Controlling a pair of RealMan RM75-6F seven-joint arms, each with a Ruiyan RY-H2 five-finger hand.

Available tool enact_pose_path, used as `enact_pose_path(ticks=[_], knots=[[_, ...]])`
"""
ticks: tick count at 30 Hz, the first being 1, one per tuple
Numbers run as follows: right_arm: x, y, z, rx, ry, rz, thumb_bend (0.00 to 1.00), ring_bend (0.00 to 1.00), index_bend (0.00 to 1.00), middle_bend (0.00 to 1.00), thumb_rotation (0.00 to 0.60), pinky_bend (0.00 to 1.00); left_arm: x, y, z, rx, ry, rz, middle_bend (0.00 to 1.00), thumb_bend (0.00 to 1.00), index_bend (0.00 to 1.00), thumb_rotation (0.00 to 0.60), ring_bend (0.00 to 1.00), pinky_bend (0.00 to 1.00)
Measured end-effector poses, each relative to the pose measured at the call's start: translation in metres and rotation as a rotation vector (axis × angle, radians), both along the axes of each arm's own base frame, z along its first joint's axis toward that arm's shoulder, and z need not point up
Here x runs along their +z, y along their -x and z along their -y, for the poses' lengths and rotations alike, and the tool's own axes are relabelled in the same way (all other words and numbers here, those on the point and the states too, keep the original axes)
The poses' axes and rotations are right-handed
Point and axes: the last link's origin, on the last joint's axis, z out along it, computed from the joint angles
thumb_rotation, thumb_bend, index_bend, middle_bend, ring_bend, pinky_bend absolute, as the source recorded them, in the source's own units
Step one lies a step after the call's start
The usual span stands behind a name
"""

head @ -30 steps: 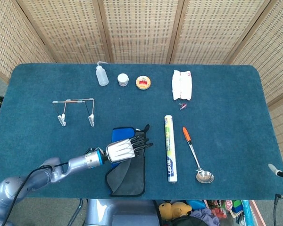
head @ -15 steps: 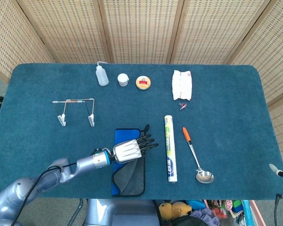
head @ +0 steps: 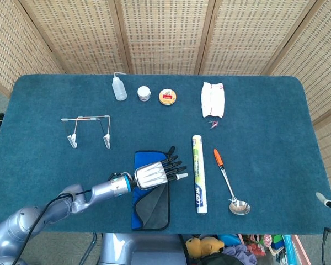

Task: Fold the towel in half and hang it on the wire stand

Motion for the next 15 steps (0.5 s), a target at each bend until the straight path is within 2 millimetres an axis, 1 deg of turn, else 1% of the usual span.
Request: enact_pose_path(ticks=[4, 6, 8, 11, 13, 15], knots=[[0.0, 0.0, 0.0, 0.003, -0.004, -0.003, 0.0, 0.0, 0.0, 0.0, 0.6, 0.0, 0.012, -0.001, 0.002, -0.006, 0.001, 0.006, 0.0, 0.35, 0.0, 0.6, 0.0, 0.03], [-0.001, -0.001, 0.0, 0.005, -0.006, -0.004, 0.0, 0.0, 0.0, 0.0, 0.6, 0.0, 0.022, 0.0, 0.002, -0.014, -0.002, 0.005, 0.0, 0.35, 0.0, 0.6, 0.0, 0.03], [-0.001, -0.001, -0.001, 0.005, -0.007, -0.004, 0.0, 0.0, 0.0, 0.0, 0.6, 0.0, 0.034, 0.002, 0.001, -0.026, -0.009, -0.001, 0.0, 0.35, 0.05, 0.6, 0.0, 0.03], [0.0, -0.001, -0.001, 0.008, -0.005, -0.003, 0.0, 0.0, 0.0, 0.0, 0.6, 0.0, 0.052, 0.008, 0.002, -0.046, -0.015, -0.014, 0.0, 0.35, 0.19, 0.6, 0.0, 0.03], [0.0, -0.002, -0.002, 0.011, -0.001, -0.005, 0.0, 0.0, 0.0, 0.0, 0.6, 0.0, 0.064, 0.013, 0.004, -0.053, -0.011, -0.024, 0.0, 0.35, 0.24, 0.6, 0.0, 0.03], [0.0, -0.003, -0.004, 0.012, -0.001, -0.005, 0.0, 0.0, 0.0, 0.0, 0.6, 0.0, 0.083, 0.024, 0.009, -0.051, 0.005, -0.04, 0.0, 0.35, 0.27, 0.6, 0.0, 0.03]])
